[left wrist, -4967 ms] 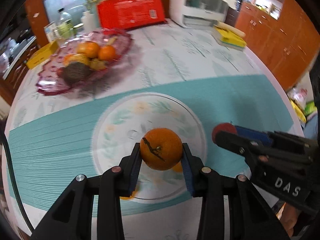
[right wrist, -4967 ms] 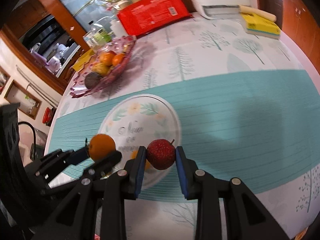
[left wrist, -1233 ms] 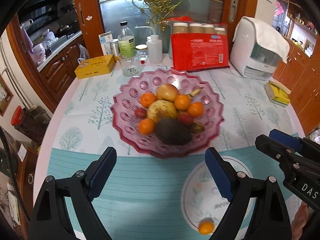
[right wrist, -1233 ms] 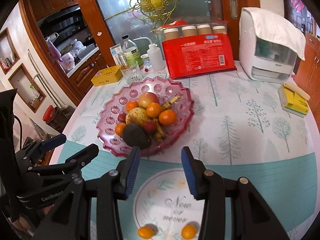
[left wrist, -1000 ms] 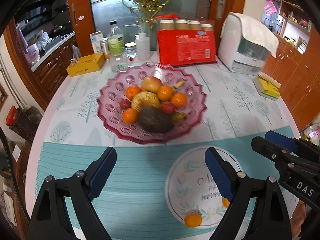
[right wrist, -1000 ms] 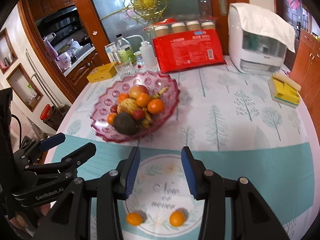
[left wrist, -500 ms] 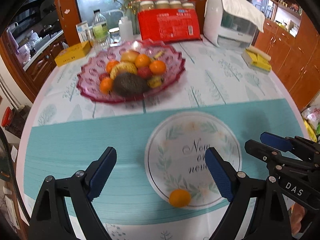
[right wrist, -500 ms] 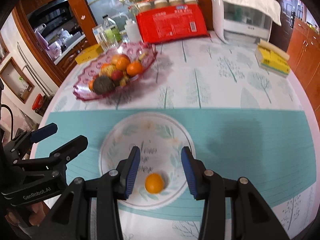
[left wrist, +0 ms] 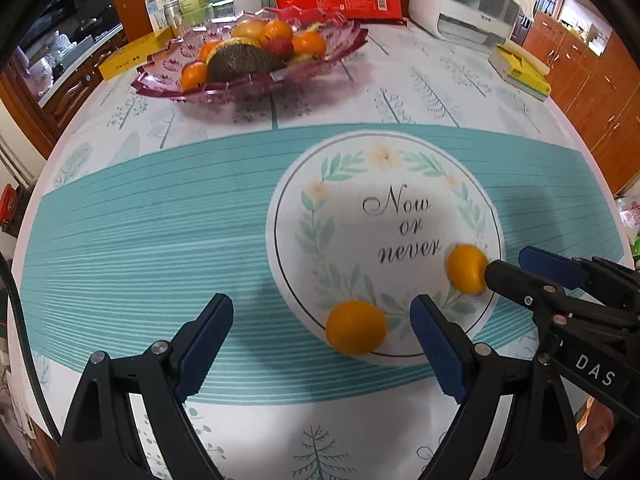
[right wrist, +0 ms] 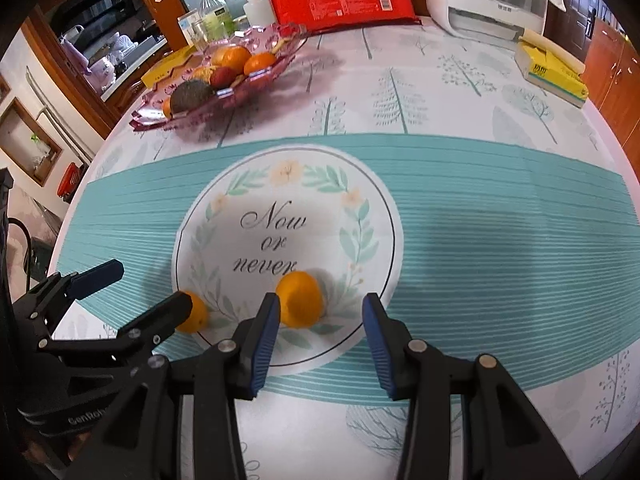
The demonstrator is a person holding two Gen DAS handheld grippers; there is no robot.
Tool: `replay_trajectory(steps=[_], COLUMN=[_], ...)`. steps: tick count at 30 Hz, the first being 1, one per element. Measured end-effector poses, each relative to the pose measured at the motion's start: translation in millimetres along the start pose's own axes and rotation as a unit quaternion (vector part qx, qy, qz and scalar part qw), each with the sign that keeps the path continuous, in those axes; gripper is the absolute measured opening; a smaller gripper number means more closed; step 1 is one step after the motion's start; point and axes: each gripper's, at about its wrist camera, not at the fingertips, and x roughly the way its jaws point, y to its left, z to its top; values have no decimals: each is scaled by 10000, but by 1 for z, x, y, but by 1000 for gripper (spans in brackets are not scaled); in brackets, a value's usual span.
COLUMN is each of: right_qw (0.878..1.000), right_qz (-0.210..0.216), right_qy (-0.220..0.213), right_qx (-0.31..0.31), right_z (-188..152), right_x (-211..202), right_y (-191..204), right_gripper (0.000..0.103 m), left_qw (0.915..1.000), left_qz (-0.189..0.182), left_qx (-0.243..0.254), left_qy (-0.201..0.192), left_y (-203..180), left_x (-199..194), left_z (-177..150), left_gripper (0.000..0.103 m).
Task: Organize fruits
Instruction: 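Grasp an orange on the plate with the left tool while the right tool grasps another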
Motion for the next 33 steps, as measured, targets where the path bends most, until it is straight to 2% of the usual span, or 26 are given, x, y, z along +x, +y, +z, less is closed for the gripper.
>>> replay_trajectory(steps=[10, 17, 20, 25, 26, 31, 33], right_qw=[9998, 9995, 9995, 9990, 9989, 9987, 9987], right_qz=[61, 61, 55, 64, 55, -5, 0], right_qy=[58, 75, 94, 176, 159, 96, 94], right_qx=[-188, -294, -293, -414, -436, -505, -498], right_z=[-5, -2, -2, -4, -5, -7, -7], right_x=[11, 18, 22, 28, 28, 28, 28], right_y=[6, 12, 12, 17, 18, 20, 19], right_gripper=[43, 43, 42, 31, 31, 31, 31], left_qw=[9998, 9991, 9988, 9986, 9985, 9980, 9976], left_qz=[-26, -261, -362, -464, -463, -570, -644], left_qx=[-130, -301, -297, -163, -149, -147, -134], left_qy=[123, 137, 142, 219, 239, 215, 202], left_y=[7, 13, 11, 2, 1, -1, -1], left_x=[11, 15, 17, 22, 24, 26, 26], left_z=[-12, -12, -11, -10, -10, -9, -9], left_gripper=[89, 80, 74, 61, 55, 48, 39])
